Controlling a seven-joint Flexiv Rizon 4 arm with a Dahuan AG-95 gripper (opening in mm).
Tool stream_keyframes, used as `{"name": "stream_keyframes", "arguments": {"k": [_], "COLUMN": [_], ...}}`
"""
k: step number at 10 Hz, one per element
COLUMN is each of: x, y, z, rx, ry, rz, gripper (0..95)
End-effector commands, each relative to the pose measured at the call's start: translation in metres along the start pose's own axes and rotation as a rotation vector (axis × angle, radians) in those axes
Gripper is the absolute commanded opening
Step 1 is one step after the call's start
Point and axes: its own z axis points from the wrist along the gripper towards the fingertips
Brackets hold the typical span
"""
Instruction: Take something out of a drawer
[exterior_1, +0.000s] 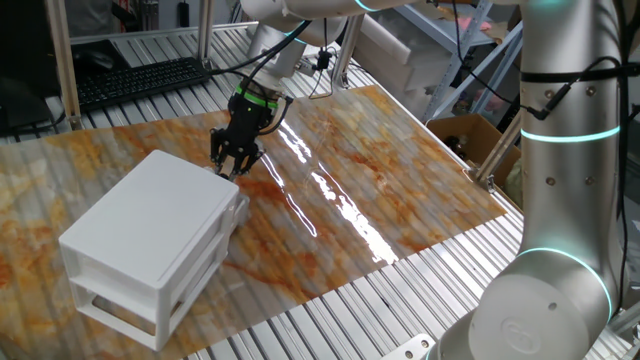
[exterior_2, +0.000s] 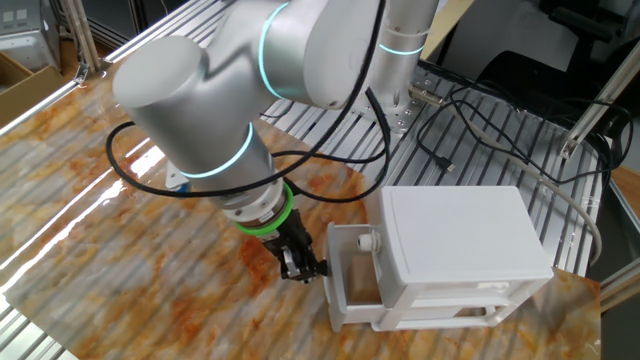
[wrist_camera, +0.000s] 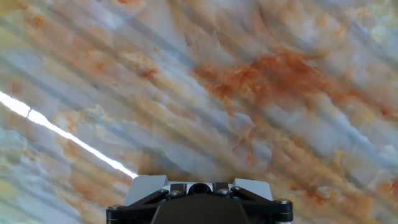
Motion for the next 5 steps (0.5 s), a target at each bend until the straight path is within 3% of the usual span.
{"name": "stream_keyframes", "arguments": {"k": [1,5], "x": [-0.0026,-0.0108], "y": [-0.0005,-0.0002], "z": [-0.0022,-0.0082], "rx": [0.002,0.015], "ry": [0.000,0.015], "rz": [-0.008,-0.033], "gripper": [0.0,0.0]}}
